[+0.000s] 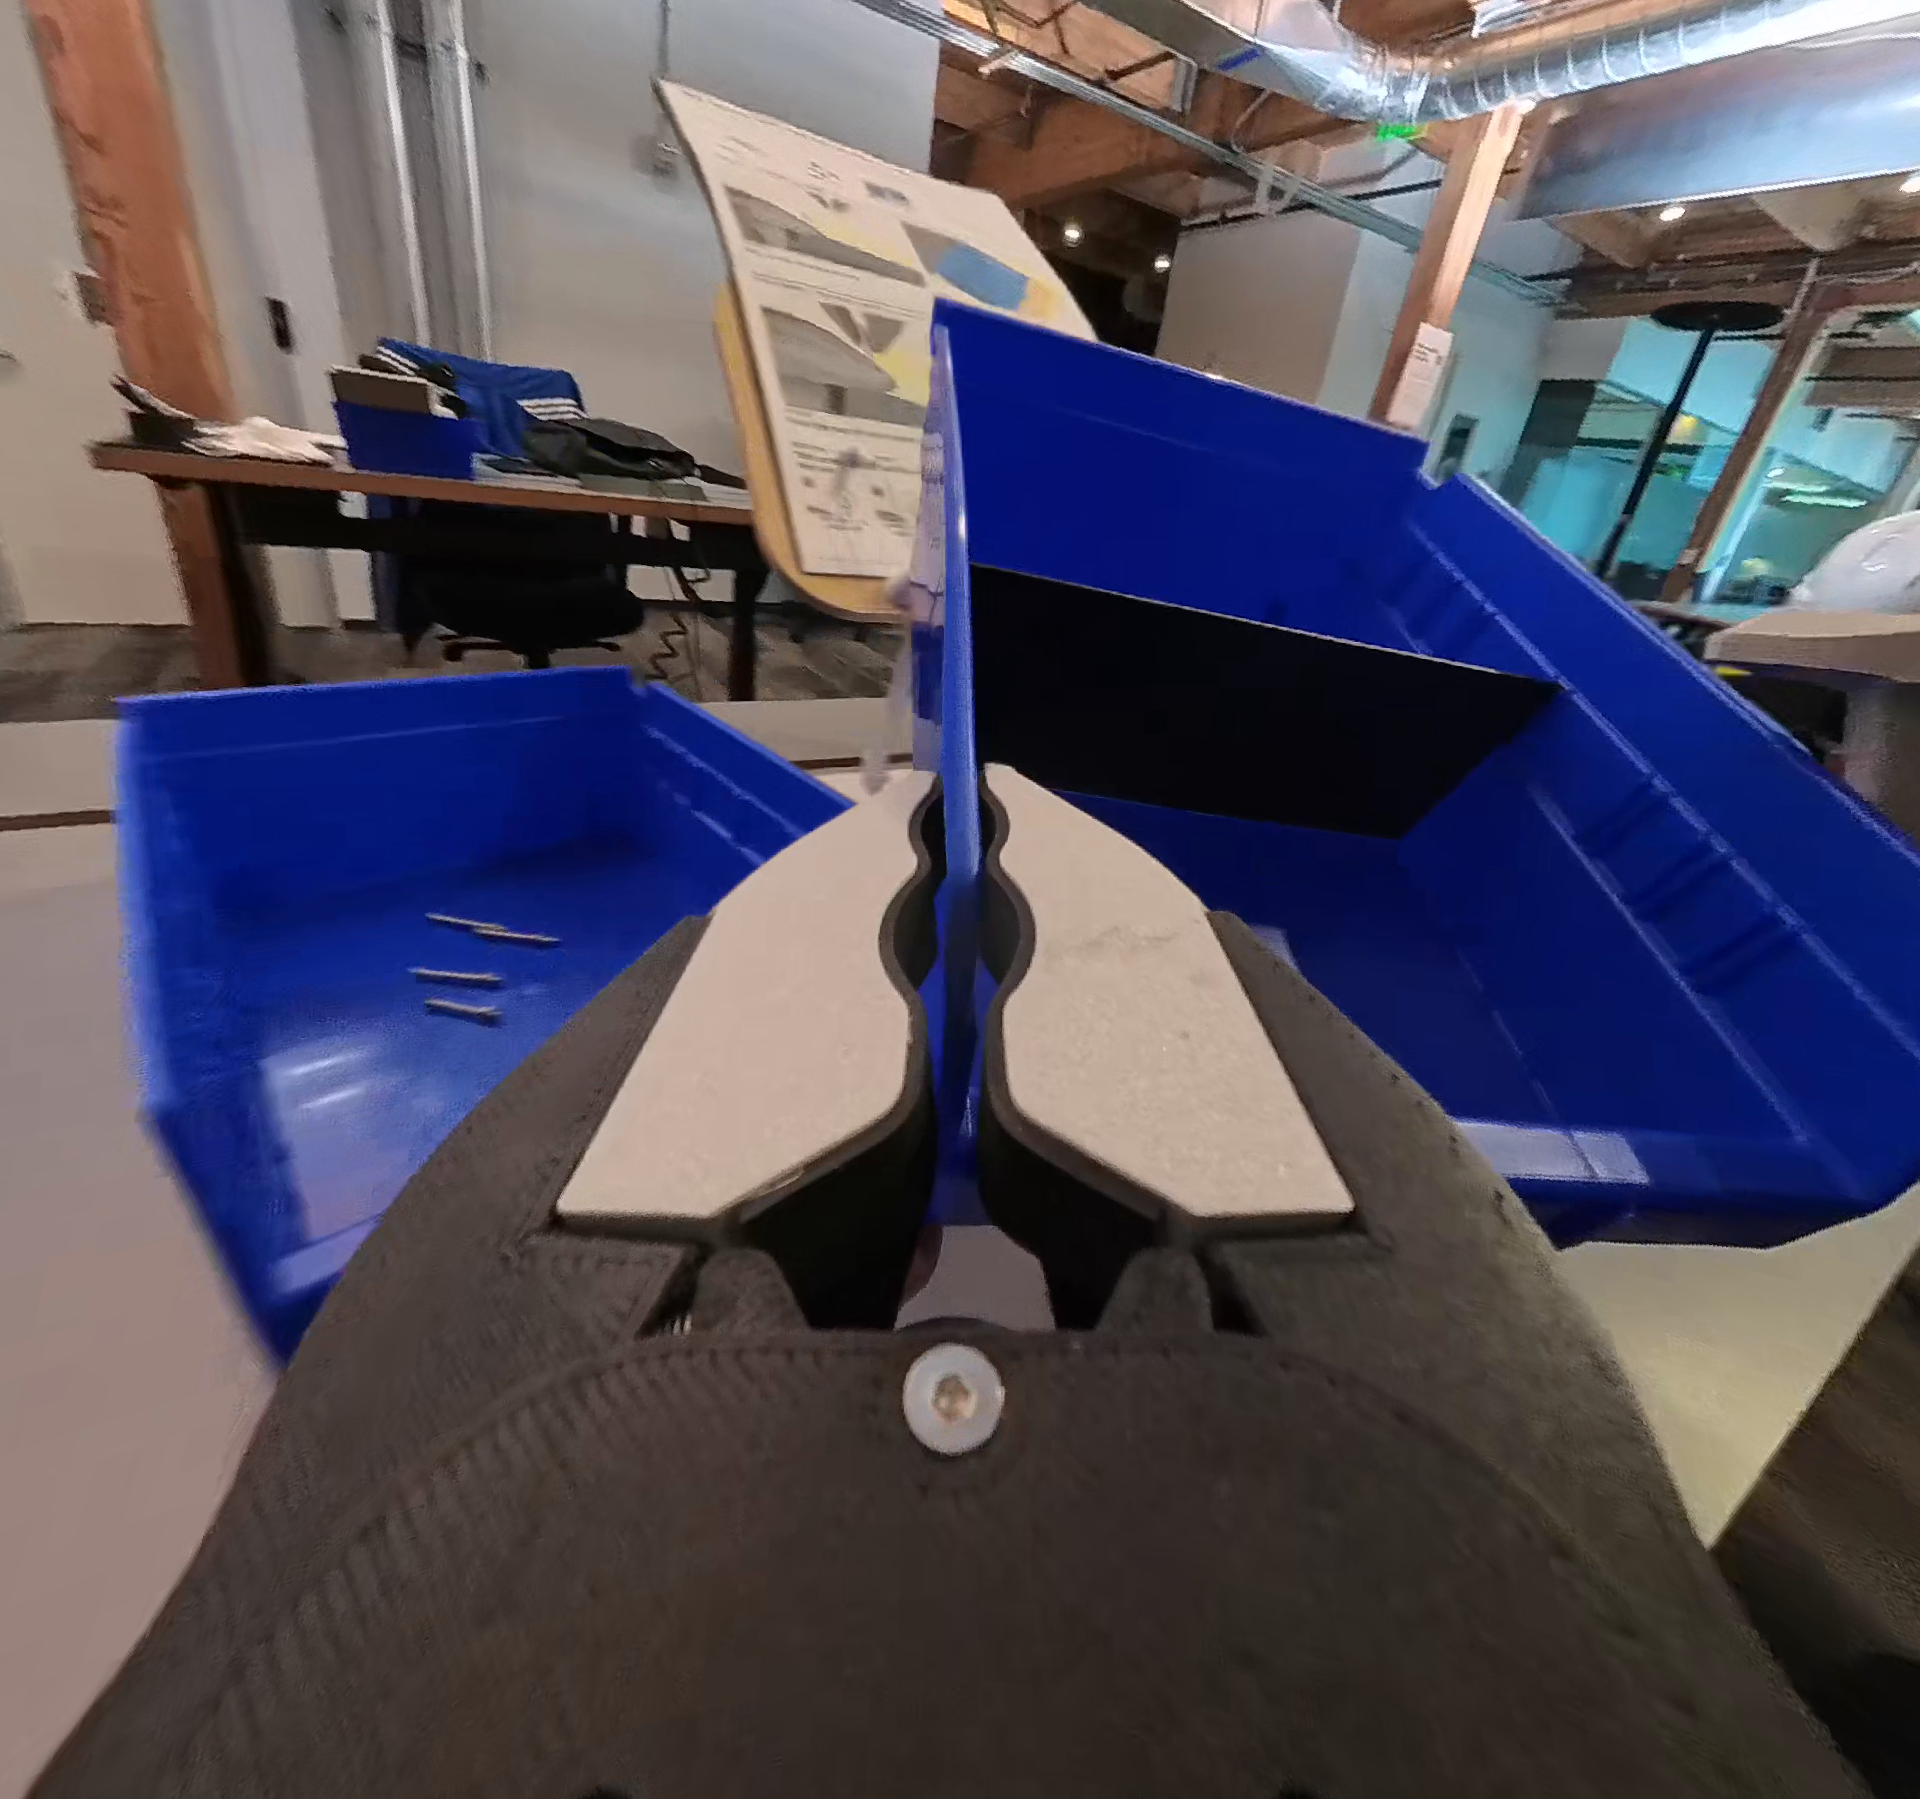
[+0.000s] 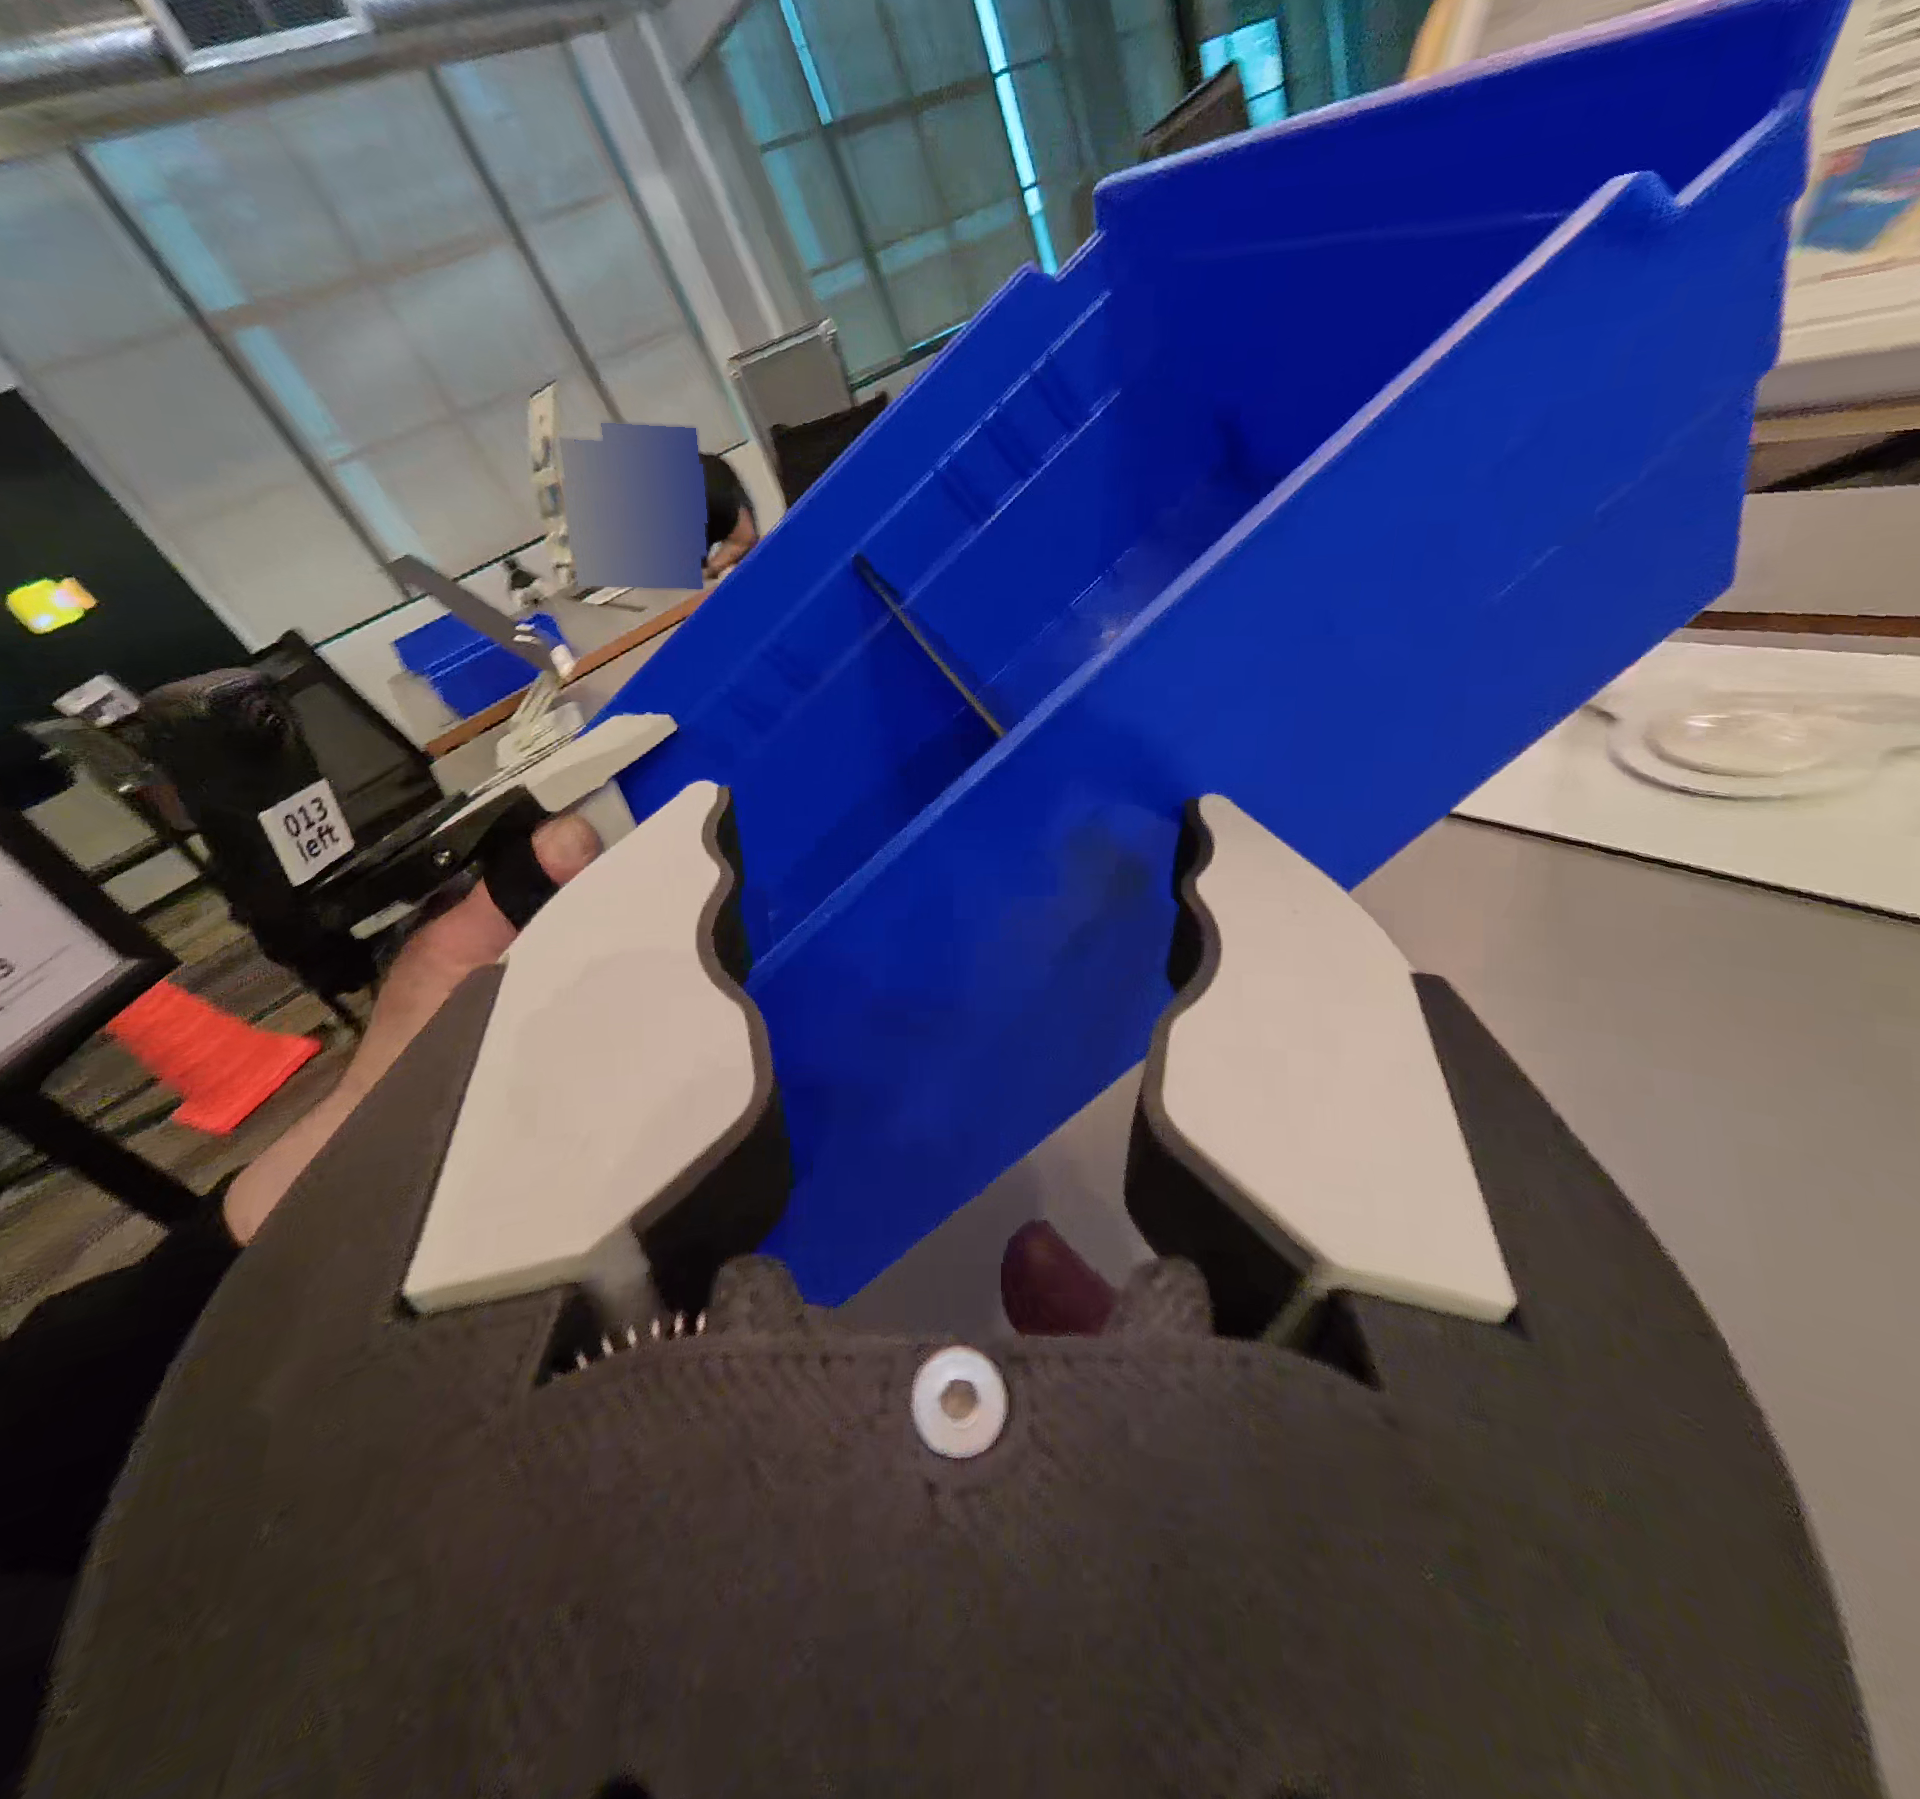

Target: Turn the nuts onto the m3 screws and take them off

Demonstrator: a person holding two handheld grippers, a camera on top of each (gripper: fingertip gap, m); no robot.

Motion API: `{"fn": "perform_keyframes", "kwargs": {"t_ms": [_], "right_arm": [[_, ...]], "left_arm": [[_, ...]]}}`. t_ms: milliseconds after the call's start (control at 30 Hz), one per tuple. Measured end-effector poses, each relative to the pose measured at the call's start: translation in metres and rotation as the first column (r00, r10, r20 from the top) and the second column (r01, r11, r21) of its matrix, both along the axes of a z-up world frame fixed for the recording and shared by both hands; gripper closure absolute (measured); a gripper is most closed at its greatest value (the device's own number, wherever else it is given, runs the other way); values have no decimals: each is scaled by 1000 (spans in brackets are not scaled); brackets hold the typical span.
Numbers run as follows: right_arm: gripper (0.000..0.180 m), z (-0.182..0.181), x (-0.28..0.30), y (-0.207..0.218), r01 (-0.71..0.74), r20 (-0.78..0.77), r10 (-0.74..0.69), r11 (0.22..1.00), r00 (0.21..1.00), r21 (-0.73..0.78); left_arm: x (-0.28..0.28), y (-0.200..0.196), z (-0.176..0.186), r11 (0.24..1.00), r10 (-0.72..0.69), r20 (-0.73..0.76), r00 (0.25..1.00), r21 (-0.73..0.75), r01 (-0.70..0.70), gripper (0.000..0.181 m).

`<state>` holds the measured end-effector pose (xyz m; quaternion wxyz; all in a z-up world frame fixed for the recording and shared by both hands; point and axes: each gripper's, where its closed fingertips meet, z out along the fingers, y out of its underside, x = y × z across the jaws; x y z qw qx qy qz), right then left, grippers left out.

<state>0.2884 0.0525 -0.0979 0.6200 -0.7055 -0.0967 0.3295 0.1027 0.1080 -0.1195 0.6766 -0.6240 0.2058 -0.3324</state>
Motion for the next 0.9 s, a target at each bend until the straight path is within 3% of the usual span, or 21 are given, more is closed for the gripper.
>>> {"fn": "perform_keyframes", "kwargs": {"t_ms": [333, 500, 900], "right_arm": [[101, -14, 111, -53, 172, -114, -173, 985, 978, -25], [103, -44, 162, -71, 283, -127, -296, 953, 947, -106], [98, -92, 239, -51, 362, -160, -409, 896, 898, -258]], "left_arm": [[123, -17, -21, 968, -245, -6, 969, -64, 244, 178], [183, -21, -47, 926, -356, -46, 933, -155, 345, 178], [267, 1, -96, 838, -478, -99, 873, -349, 419, 174]]}}
